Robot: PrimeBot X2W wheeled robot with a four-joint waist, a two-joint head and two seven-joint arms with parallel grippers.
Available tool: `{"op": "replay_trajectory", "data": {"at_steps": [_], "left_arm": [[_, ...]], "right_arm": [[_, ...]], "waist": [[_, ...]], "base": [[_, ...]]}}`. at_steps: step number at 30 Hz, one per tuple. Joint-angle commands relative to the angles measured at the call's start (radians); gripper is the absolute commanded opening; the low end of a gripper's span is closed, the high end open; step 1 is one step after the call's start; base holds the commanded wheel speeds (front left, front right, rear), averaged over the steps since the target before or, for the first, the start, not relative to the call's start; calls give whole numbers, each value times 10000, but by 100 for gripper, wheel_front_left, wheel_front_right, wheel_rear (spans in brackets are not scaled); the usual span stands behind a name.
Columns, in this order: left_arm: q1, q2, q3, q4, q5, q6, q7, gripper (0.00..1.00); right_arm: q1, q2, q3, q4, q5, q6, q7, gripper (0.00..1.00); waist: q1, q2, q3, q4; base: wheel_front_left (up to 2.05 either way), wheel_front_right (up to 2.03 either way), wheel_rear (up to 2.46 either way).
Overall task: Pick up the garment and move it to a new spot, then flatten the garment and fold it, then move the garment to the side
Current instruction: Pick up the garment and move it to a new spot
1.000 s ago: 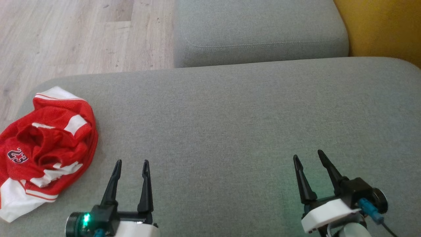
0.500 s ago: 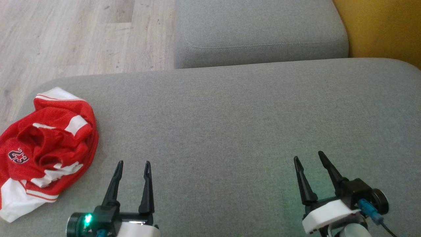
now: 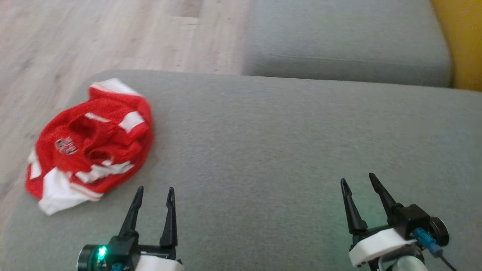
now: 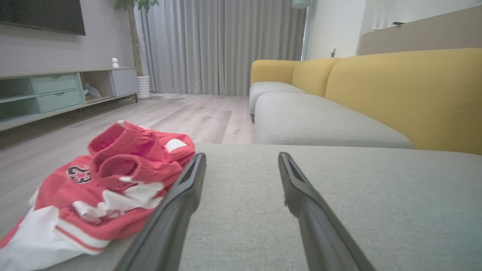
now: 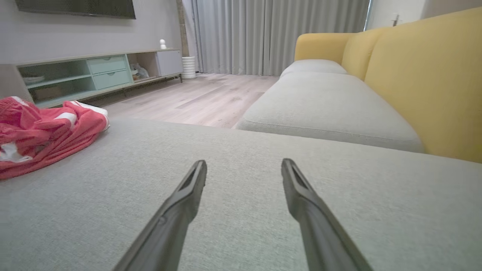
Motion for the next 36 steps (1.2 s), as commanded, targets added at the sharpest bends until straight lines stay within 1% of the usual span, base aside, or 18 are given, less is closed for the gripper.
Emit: {"op": "replay_trajectory", "data": {"at_steps": [1, 10, 14, 19, 22, 25, 29, 30, 33, 34, 35, 36], "left_arm": [[-360, 39, 369, -269, 66, 2, -95, 100], [-283, 39, 560, -325, 91, 31, -95, 100], [-215, 39, 732, -378, 103, 62, -95, 100], [-163, 39, 1022, -654, 48, 210, -95, 100], [-246, 39, 1212, -839, 221, 304, -95, 100], [-544, 134, 1389, -1122, 514, 241, -95, 100], [-1517, 509, 1662, -1655, 672, -42, -95, 100], [-1517, 509, 1662, -1655, 672, -42, -95, 100], [-2659, 851, 1850, -1864, 665, -329, -95, 100], [-3101, 951, 1903, -1819, 614, -454, -95, 100], [-3978, 1116, 1970, -1359, 405, -747, -95, 100], [-4413, 1187, 1957, -900, 298, -866, -61, 100]], "right_arm": [[-246, -91, 269, -339, 75, -7, -134, 100], [-256, -91, 381, -373, 146, -7, -134, 100], [-309, -91, 487, -352, 184, -7, -134, 100], [-547, -91, 662, -268, 116, -7, -134, 100], [-580, -91, 650, -252, 66, -7, -134, 100], [-493, -91, 516, -267, -69, -7, -134, 100], [-457, -91, 259, -397, -548, -7, -134, 100], [-457, -91, 259, -397, -548, -7, -134, 100], [-624, -91, 91, -492, -1097, -7, -134, 100], [-689, -91, 16, -518, -1293, -7, -134, 100], [-809, -193, -114, -580, -1576, -7, -134, 100], [-857, -290, -164, -601, -1666, -7, -134, 100]], "waist": [[-1, 0, 21, 665], [-1, 0, 18, 2498], [-1, 0, 60, 3067], [-1, 0, 299, 3261], [-1, 0, 402, 3340], [-1, 0, 527, 3425], [-1, 0, 1150, 3396], [-1, 0, 1150, 3396], [-1, 0, 1816, 3260], [-1, 0, 2009, 3229], [-1, 0, 2398, 3182], [-1, 0, 2556, 3174]], "base": [[0, 0, 0], [0, 0, 0], [0, 0, 0], [0, 0, 0], [0, 0, 0], [0, 0, 0], [0, 0, 0], [0, 0, 0], [0, 0, 0], [0, 0, 0], [0, 0, 0], [0, 0, 0]]}}
